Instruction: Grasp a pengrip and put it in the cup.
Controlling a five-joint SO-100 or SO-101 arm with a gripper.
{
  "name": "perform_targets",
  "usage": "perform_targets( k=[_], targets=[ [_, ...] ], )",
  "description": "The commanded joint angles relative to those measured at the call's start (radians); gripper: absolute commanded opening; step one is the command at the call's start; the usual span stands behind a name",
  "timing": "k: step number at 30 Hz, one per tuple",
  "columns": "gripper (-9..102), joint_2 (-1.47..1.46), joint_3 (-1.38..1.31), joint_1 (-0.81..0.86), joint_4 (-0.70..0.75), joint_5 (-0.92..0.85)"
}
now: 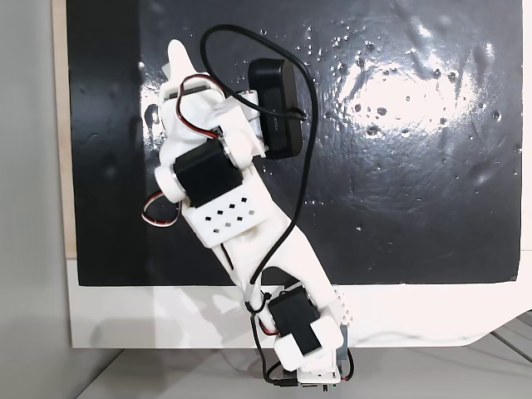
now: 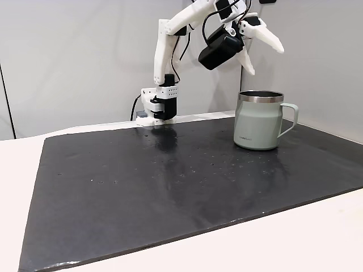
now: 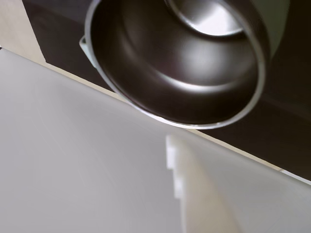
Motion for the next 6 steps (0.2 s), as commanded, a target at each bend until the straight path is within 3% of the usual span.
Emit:
perform_targets(
  k=[1, 6],
  targets=[
    [39, 0.017, -0.112, 0.000, 0.009, -0.017],
    [39, 0.015, -0.110, 0.002, 0.011, -0.017]
  ],
)
